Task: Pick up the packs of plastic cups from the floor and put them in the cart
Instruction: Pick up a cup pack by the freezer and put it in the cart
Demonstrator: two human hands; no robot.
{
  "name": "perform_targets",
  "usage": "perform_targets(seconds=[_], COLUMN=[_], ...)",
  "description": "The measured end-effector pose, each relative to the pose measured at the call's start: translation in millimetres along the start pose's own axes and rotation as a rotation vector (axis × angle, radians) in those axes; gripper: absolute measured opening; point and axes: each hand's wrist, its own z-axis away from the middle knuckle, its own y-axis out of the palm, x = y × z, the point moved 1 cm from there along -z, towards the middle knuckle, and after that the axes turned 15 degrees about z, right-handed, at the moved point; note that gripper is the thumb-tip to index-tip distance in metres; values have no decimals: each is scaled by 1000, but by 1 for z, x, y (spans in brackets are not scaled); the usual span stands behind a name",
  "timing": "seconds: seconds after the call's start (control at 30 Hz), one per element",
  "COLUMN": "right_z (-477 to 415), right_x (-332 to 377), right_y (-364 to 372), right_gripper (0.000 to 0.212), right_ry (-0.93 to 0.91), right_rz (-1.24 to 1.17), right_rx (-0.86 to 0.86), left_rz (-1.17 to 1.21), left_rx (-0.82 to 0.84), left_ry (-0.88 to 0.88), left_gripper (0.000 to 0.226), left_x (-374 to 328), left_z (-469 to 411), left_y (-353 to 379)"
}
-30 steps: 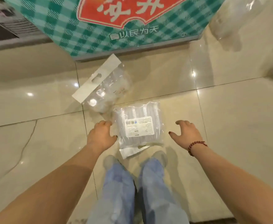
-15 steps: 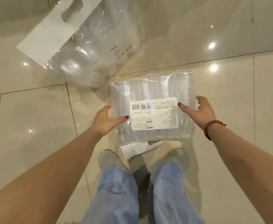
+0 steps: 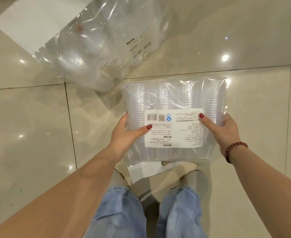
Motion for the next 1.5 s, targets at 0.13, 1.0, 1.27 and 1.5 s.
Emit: perform_targets(seconds=[0.13, 1.0, 1.27, 1.5], right_z=[9, 410, 539, 615], right_x=[9, 329, 464, 554], right_y=[-6, -186, -172, -128], right_gripper=[65, 95, 62, 47], right_ry=[-16, -403, -728, -956], right_rz=[-18, -47, -14, 9], right_rx=[7, 4, 0, 63], left_rz=[62, 133, 162, 256], left_rx=[6, -79, -184, -336], left_ry=[-4, 466, 737, 910], left_gripper=[53, 80, 60, 54], left_x=[-4, -302, -387, -425], left_z=[13, 427, 552, 628], left_y=[-2, -128, -236, -322])
